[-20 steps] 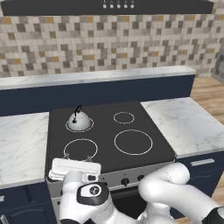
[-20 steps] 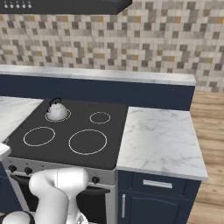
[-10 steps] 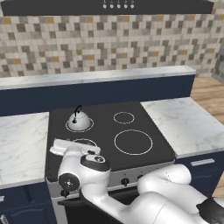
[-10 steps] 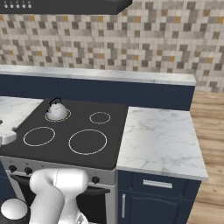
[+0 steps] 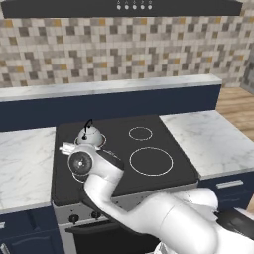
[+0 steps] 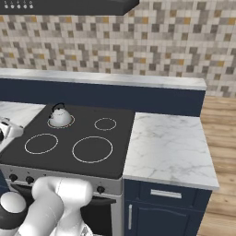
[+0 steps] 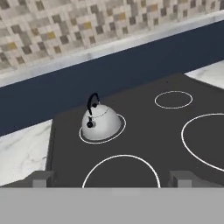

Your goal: The kettle is done boiling. Turn off the stove, then wait for 300 timesteps before moving the kettle to the dining table.

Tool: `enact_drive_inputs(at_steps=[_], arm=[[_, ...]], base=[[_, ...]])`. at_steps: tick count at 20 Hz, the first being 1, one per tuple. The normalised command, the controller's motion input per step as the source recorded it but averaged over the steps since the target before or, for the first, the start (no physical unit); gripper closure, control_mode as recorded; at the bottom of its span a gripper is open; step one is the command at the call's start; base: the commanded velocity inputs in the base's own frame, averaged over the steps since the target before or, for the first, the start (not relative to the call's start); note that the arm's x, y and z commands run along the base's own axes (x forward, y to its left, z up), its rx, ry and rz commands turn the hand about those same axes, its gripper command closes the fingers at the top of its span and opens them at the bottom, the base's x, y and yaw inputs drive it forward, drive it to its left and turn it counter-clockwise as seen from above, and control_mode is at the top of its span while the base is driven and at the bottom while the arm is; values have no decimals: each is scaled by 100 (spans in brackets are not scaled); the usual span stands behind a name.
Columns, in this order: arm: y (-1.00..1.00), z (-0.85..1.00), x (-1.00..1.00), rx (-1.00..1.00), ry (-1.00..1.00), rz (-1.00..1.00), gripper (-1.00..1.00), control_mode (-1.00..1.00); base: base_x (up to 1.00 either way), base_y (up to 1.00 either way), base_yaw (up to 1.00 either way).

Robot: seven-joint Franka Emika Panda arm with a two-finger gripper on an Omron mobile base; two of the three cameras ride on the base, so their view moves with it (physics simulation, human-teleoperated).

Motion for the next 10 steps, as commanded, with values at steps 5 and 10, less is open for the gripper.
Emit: enact_drive_inputs(at_steps=[5,10], arm=[[-17,1,12,9,7,0,-100,-100],[-28,10,12,14,6,0,-100,-100]], base=[[0,0,0],[0,0,0]])
